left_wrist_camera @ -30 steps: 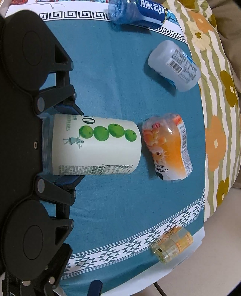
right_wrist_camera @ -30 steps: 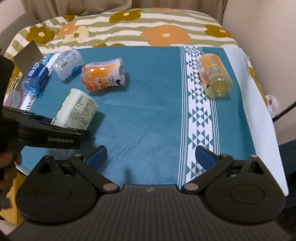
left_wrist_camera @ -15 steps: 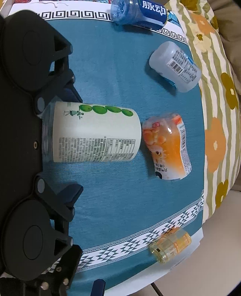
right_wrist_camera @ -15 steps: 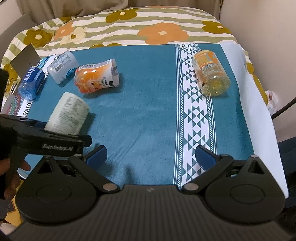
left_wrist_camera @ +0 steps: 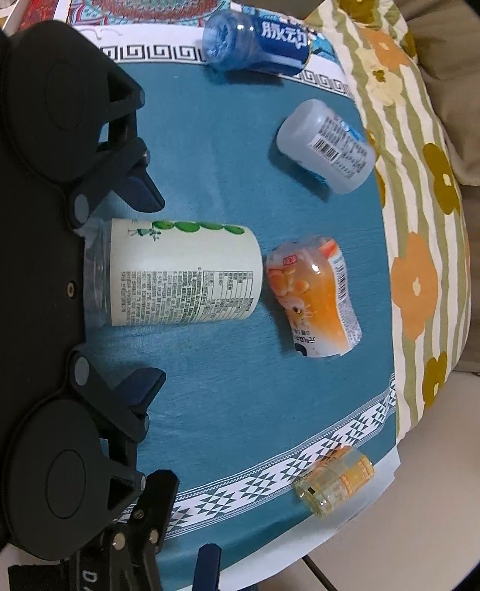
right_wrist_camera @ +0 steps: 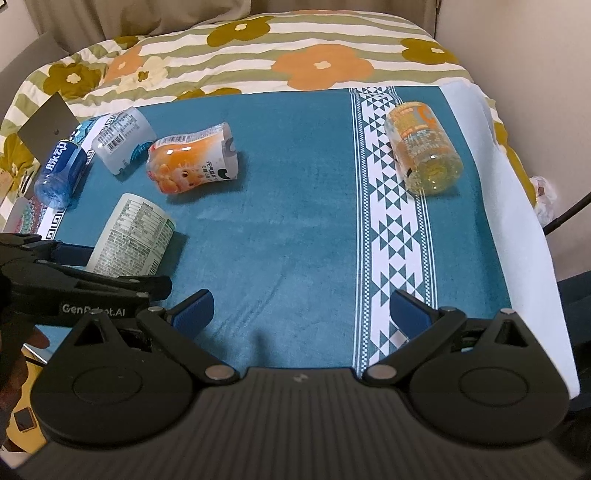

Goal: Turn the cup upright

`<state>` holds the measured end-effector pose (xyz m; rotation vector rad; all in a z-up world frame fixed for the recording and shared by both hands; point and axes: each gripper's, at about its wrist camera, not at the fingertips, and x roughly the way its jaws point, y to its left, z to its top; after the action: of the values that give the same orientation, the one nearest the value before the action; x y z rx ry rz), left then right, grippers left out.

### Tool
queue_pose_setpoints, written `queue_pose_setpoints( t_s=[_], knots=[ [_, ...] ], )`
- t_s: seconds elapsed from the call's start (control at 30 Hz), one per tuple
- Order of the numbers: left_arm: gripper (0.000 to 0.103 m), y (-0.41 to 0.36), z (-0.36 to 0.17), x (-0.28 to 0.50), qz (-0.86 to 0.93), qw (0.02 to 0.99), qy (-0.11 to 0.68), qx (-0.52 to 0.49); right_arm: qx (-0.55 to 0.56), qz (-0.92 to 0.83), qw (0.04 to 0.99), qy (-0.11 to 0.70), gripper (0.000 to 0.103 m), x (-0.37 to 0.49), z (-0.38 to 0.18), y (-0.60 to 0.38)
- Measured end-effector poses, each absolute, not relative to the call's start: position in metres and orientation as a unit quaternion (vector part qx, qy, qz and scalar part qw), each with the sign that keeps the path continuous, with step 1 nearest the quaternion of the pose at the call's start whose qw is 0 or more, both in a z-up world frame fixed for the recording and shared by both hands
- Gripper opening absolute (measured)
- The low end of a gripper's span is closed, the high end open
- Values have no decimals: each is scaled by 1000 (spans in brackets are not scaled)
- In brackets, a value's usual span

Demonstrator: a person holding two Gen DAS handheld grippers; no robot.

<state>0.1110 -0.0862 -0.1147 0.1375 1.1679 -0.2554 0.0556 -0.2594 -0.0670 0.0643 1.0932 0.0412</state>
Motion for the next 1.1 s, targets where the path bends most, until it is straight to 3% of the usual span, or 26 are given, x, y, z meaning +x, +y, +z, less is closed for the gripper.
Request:
queue_pose_setpoints(
  t_s=[0.33,0.43,0.6,0.87,1.0,1.1],
  knots=[
    [94,-64,-80,91,-129,835,533,55,38,37,859,509,103,68,-44,-246],
    [103,-49,-64,80,-127,842,522,43,59,65,851,518,103,81,-32,-239],
    [103,-19,-53,67,-110,851,513,40,106,108,822,549,103,114,-24,-220],
    [103,34,-67,59,-90,846,526,26,204,106,761,606,103,159,-63,-185],
    [103,56,-77,61,-87,841,534,10,202,82,754,619,103,169,-80,-172],
    [103,62,-81,63,-86,839,537,5,212,72,749,623,97,172,-90,-168]
  ],
)
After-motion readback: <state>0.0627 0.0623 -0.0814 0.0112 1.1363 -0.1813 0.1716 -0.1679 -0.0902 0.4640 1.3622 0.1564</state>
